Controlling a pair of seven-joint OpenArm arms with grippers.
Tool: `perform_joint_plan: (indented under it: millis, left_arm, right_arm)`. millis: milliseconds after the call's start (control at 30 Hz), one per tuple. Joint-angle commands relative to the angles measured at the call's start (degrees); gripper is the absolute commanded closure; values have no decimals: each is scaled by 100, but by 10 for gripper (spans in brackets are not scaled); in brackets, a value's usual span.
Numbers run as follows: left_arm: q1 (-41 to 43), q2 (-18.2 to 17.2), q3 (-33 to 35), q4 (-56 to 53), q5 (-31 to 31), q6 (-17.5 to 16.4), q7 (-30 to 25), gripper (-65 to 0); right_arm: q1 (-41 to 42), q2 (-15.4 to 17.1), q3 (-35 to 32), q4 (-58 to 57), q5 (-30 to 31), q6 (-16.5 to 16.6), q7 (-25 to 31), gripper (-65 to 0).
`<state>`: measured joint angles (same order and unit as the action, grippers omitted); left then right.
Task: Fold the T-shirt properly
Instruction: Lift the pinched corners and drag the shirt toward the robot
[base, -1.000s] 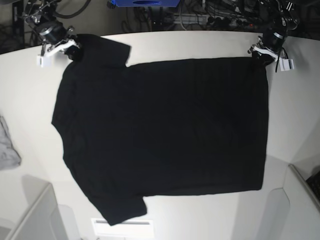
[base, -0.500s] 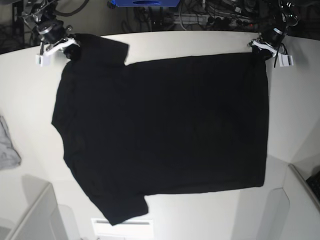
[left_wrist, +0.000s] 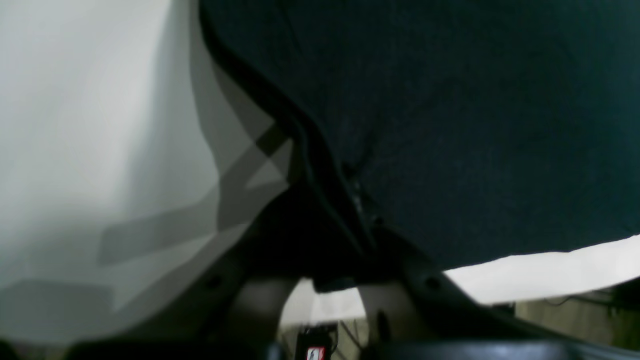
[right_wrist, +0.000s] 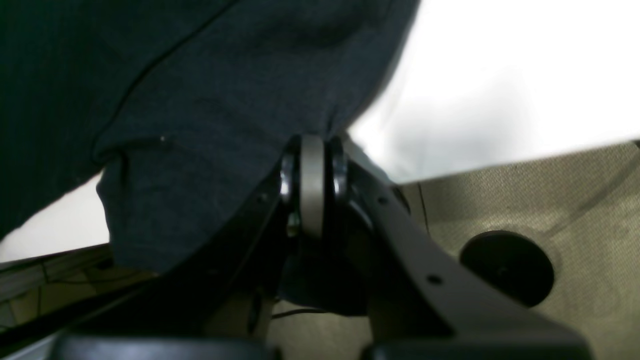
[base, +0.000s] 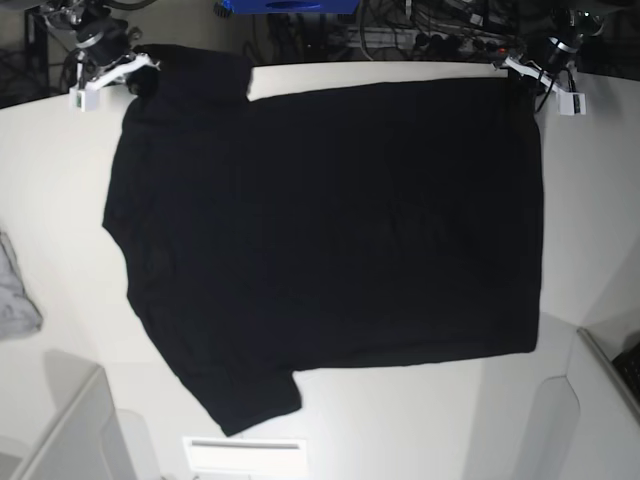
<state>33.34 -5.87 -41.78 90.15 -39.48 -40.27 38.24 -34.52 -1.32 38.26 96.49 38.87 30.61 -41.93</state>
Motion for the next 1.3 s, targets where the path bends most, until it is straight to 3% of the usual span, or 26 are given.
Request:
perform_joint_plan:
  millis: [0, 67, 433, 933, 1000, 1267]
  left_arm:
    - [72, -42, -29, 141, -38, 27, -13, 0]
    - [169, -42, -37, 150, -38, 27, -13, 0]
    - [486, -42, -55, 554, -38, 27, -22, 0]
    - [547, 11, -64, 1310, -91, 27, -4, 0]
    - [477, 11, -64, 1310, -91, 190, -4, 0]
    - [310, 37, -64, 1442, -109, 330, 5, 0]
  right_arm:
    - [-139, -22, 29, 96, -103, 135, -92, 0]
    - [-288, -127, 29, 219, -103, 266, 31, 0]
    - [-684, -329, 29, 896, -103, 293, 110, 0]
    - [-288, -338, 29, 1688, -111, 275, 66, 0]
    - [-192, -329, 29, 1688, -129, 275, 48, 0]
    - [397, -329, 29, 1705, -147, 266, -602, 0]
